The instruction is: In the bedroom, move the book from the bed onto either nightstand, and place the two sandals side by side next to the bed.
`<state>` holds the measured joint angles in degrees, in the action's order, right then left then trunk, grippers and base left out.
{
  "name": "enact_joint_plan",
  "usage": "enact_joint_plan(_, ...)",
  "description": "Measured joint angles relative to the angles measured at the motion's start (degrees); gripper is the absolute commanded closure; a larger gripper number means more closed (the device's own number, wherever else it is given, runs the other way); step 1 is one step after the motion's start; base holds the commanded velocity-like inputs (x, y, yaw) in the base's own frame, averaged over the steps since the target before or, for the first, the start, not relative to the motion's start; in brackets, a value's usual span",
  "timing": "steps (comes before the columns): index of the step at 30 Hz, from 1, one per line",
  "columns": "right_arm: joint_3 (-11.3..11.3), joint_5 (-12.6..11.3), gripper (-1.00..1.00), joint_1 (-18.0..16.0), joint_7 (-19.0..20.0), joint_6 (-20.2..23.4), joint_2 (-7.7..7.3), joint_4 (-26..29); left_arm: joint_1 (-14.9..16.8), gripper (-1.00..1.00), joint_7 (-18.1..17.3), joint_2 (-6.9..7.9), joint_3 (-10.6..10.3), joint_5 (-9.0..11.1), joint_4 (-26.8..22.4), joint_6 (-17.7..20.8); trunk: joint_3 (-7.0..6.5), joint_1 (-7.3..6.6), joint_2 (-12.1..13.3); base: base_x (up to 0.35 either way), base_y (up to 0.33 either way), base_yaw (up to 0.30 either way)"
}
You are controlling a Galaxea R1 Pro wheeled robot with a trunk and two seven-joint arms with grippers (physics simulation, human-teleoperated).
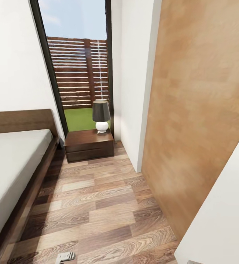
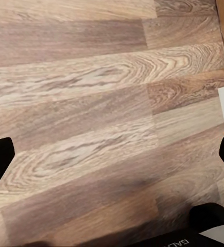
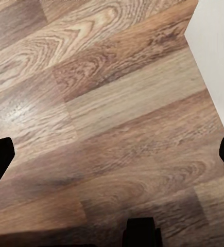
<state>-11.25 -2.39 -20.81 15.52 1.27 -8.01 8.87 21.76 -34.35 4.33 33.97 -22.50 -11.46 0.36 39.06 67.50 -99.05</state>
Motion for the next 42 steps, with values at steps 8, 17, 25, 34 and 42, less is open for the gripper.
enact_joint_plan(8, 0.0, 0.1, -1.0, 0.0, 0.0, 0.0, 0.0, 0.0, 0.0, -1.0, 0.0, 0.0, 0.0, 0.0, 0.0, 0.0, 0.01, 0.0, 0.0, 0.0, -0.02, 0.0)
enact_joint_plan(17, 0.0, 0.2, -1.0, 0.0, 0.0, 0.0, 0.0, 0.0, 0.0, -1.0, 0.0, 0.0, 0.0, 0.0, 0.0, 0.0, 0.01, 0.0, 0.0, 0.0, -0.001, 0.0)
enact_joint_plan(25, 0.0, 0.2, -1.0, 0.0, 0.0, 0.0, 0.01, 0.0, 0.0, -1.0, 0.0, 0.0, 0.0, 0.0, 0.0, 0.0, 0.01, 0.0, 0.0, 0.0, 0.0, 0.001)
enact_joint_plan(34, 0.0, 0.2, -1.0, 0.0, 0.0, 0.0, 0.01, 0.0, 0.0, -1.0, 0.0, 0.0, 0.0, 0.0, 0.0, 0.0, 0.01, -0.01, 0.0, 0.016, 0.0, 0.097)
enact_joint_plan(42, 0.0, 0.2, -1.0, 0.0, 0.0, 0.0, 0.0, 0.0, 0.0, -1.0, 0.0, 0.0, 0.0, 0.0, 0.0, 0.0, 0.01, -0.03, 0.0, 0.255, 0.0, 0.033)
